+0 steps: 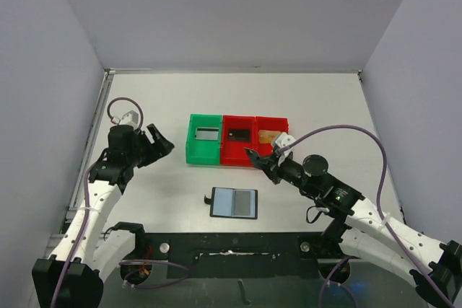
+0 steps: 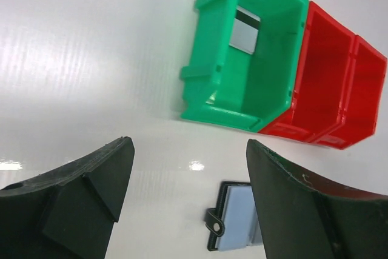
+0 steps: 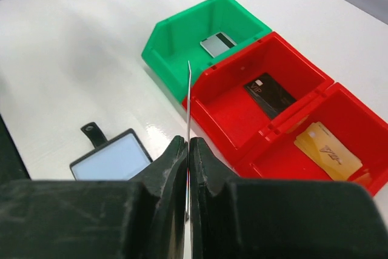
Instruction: Take the credit cards out of the card holder
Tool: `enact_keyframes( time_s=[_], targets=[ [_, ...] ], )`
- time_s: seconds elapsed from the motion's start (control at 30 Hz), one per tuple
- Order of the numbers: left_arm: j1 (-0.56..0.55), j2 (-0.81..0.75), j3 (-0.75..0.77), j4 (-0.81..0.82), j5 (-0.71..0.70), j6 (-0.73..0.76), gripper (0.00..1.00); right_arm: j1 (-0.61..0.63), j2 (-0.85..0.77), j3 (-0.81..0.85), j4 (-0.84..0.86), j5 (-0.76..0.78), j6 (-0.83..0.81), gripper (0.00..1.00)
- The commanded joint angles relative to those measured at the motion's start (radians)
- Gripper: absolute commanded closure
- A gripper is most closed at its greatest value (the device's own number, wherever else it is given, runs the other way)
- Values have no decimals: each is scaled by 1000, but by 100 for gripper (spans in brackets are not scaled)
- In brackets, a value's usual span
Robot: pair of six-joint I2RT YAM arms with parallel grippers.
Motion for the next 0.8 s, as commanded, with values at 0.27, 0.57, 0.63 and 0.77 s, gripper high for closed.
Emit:
enact_keyframes(
  time_s=[0.27, 0.57, 0.63, 0.77],
  targets=[
    [138, -49, 26, 32, -71, 248, 25, 7, 113, 116, -79, 38, -214, 100],
    [134, -128, -13, 80, -85, 241, 25, -2, 265, 215, -121, 124, -336, 100],
    [135, -126, -13, 84, -84, 245, 25, -7, 294, 238, -119, 145, -362, 100],
    [135, -120, -12, 87, -79, 254, 25, -26, 353, 286, -115, 142, -405, 100]
  ],
)
